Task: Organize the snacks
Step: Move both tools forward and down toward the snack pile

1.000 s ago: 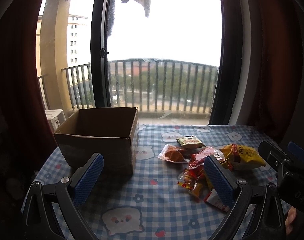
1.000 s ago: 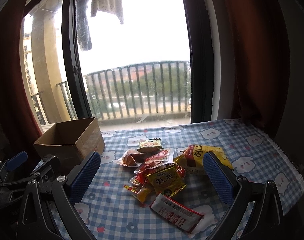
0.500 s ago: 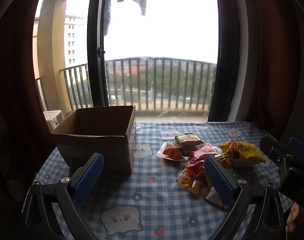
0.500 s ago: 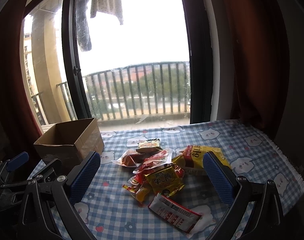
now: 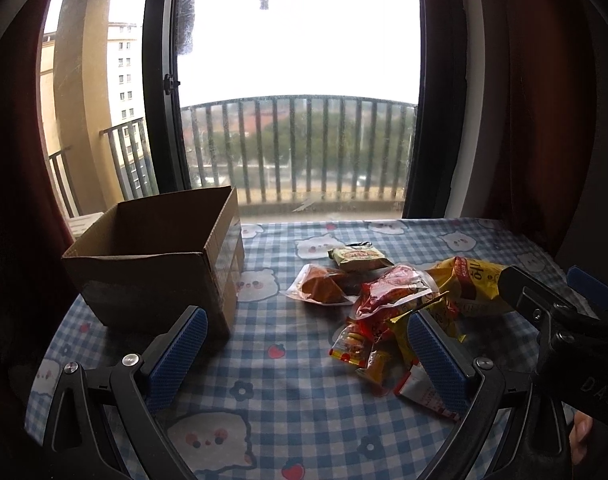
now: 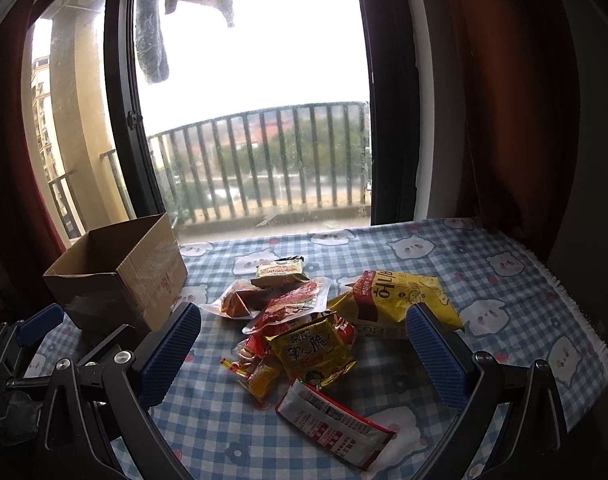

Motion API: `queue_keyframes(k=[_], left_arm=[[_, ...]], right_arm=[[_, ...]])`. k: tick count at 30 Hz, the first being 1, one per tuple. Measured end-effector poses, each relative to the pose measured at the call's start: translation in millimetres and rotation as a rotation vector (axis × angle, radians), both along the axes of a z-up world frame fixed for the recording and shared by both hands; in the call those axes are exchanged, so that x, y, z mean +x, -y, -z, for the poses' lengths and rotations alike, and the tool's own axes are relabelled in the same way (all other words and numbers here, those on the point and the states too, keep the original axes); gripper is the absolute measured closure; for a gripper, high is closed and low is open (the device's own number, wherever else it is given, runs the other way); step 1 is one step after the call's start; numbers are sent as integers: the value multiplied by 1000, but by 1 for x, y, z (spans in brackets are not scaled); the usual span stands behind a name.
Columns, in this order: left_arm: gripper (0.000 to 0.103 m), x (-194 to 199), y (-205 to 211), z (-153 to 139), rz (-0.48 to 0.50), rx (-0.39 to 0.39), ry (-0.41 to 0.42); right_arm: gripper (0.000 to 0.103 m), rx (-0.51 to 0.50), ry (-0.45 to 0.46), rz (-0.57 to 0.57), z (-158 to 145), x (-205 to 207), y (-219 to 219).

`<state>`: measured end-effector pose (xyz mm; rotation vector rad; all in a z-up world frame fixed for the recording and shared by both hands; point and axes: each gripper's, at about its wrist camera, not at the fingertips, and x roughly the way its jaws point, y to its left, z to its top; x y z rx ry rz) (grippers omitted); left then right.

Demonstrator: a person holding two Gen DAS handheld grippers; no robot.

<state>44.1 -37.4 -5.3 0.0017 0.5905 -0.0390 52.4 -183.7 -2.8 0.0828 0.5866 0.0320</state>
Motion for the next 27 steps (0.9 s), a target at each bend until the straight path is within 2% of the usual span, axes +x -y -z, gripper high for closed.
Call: queue_keyframes(k=[4, 10, 18, 27], left_arm=[[2, 13, 9, 14, 7, 4, -23], [3, 30, 29, 43, 73, -13, -63], [3, 48, 55, 83, 116, 17, -118], [7, 66, 62, 122, 109, 53, -201]], right_arm=[[0, 4, -22, 5, 14, 10, 7], [0, 3, -61, 15, 40, 23, 20], [0, 5, -123, 19, 79, 35, 33], [0, 39, -180, -13, 116, 53, 34]])
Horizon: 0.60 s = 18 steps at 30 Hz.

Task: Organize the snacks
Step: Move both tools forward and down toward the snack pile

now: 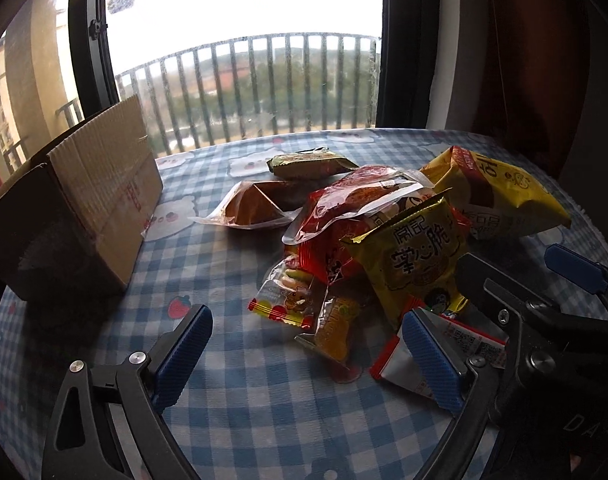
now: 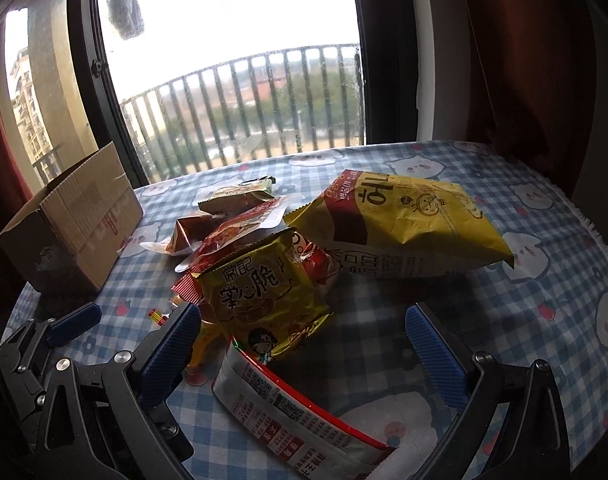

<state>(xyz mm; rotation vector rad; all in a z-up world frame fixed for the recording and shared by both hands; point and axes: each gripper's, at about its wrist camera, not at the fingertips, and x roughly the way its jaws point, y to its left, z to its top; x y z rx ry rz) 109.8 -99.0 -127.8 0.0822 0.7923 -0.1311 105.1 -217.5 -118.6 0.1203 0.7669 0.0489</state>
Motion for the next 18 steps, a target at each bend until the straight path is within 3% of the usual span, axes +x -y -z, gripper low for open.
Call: queue_keyframes(k=[8, 12, 15, 18], left_arm=[[15, 12, -5, 19, 1, 24, -43], [25, 17, -2, 25, 21, 20, -60], [38, 19, 0, 29, 45, 12, -64], [41, 19, 1, 30, 51, 12, -64]], right_arm=[[0, -9, -43, -34, 21, 21, -19], [0, -28, -57, -56, 28, 31, -28], [10, -53, -63, -56, 33, 36, -33], [13, -64, -62, -50, 36, 40, -33]])
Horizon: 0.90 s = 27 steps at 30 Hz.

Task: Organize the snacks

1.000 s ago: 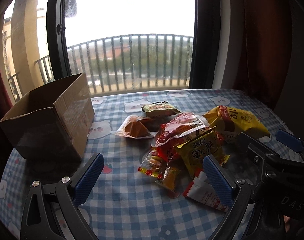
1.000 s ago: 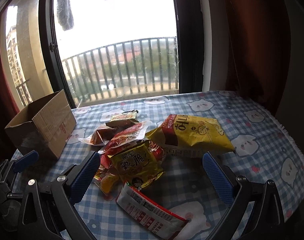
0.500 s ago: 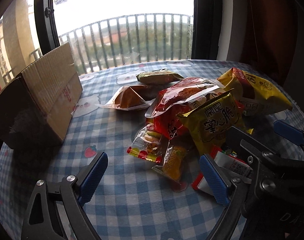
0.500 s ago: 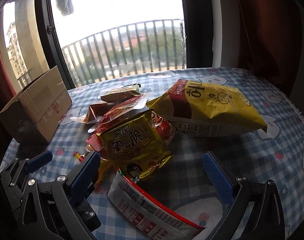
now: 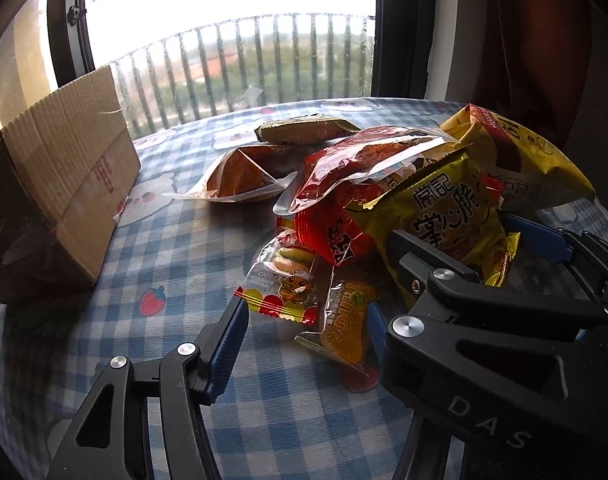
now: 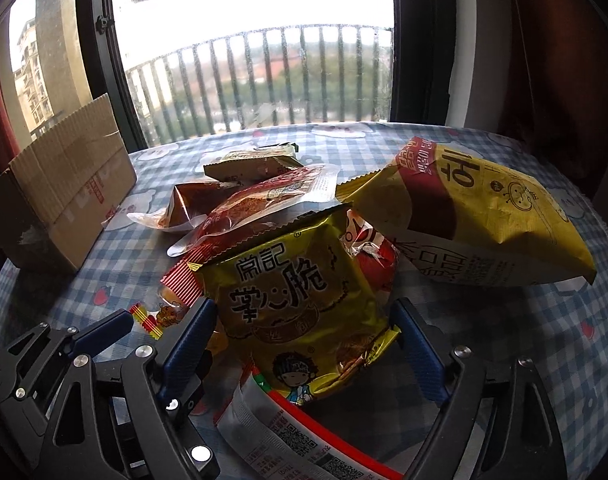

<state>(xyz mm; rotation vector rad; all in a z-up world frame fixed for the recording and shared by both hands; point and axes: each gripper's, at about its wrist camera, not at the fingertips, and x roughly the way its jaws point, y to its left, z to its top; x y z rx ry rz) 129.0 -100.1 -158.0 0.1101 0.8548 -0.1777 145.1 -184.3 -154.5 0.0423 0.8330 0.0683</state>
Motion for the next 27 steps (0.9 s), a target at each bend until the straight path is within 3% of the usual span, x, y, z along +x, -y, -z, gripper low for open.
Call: queue_keyframes(k=[4, 9, 20, 27], left_arm=[[53, -3, 6, 0, 15, 10, 6], [60, -7, 15, 6, 45, 35, -14], [67, -10, 17, 4, 49, 3, -20], [67, -15, 15, -12, 52, -24, 24]], right_arm=[[16, 12, 7, 5, 1, -1, 4], [17, 30, 14, 25, 0, -5, 10], [18, 51, 38, 54, -5, -11, 13], [18, 38, 80, 63, -20, -16, 12]])
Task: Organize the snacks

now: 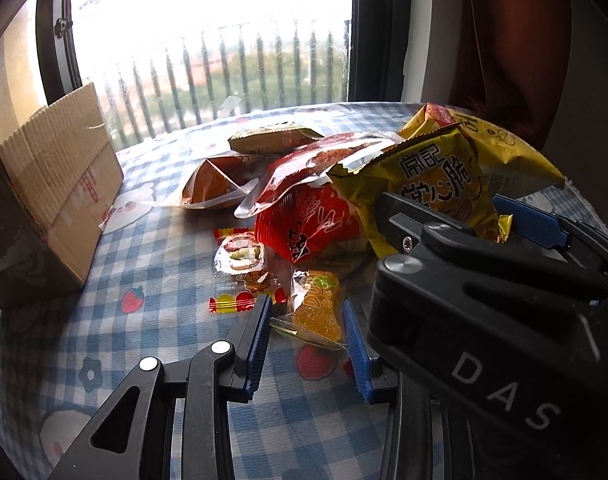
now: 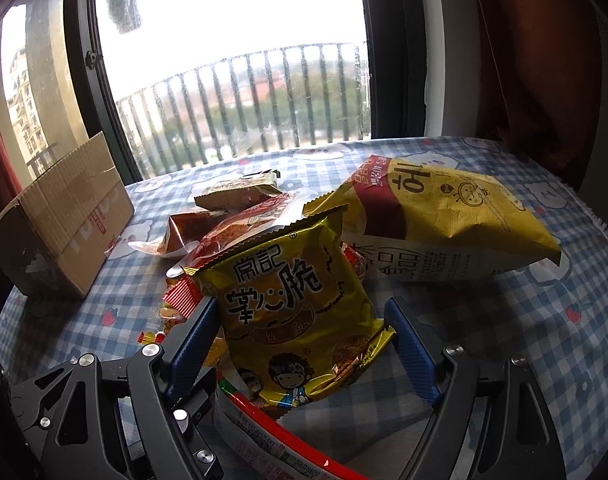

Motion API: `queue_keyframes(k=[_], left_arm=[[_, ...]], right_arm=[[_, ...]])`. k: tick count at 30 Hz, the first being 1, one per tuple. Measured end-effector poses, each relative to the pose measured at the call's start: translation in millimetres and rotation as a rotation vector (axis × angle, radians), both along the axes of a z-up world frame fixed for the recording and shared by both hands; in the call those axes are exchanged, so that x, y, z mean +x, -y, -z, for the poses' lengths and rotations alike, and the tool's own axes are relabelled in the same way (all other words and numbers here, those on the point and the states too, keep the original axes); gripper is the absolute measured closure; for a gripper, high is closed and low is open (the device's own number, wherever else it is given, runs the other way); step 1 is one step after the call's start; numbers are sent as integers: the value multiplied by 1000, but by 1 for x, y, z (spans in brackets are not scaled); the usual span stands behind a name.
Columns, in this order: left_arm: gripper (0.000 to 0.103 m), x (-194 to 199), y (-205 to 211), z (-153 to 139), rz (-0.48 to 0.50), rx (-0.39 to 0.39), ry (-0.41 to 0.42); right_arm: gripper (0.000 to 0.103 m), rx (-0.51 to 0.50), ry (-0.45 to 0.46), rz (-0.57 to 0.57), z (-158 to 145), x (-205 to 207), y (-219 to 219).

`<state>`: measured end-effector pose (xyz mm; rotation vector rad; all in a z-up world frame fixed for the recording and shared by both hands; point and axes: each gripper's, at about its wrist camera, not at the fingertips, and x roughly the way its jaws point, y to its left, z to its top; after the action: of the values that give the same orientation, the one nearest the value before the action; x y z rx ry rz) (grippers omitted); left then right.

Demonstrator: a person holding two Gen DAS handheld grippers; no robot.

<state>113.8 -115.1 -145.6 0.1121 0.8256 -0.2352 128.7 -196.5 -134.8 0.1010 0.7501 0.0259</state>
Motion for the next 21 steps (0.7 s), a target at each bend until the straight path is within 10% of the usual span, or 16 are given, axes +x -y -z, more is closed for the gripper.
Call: queue_keyframes(k=[3, 5, 10, 13, 21], left_arm=[[67, -5, -3, -11, -2, -11, 38], [89, -8, -5, -18, -1, -11, 55], [87, -10, -11, -27, 3, -21, 72], [60, -16, -14, -24, -7, -21, 73], [50, -10, -5, -6, -7, -21, 9]], right_arm=[[18, -6, 38, 4, -12, -4, -2], [18, -9, 57, 9, -19, -7, -4], [18, -11, 78, 4, -31, -12, -9], [18, -3, 88, 6, -34, -16, -9], [18, 2, 44, 29, -18, -18, 1]])
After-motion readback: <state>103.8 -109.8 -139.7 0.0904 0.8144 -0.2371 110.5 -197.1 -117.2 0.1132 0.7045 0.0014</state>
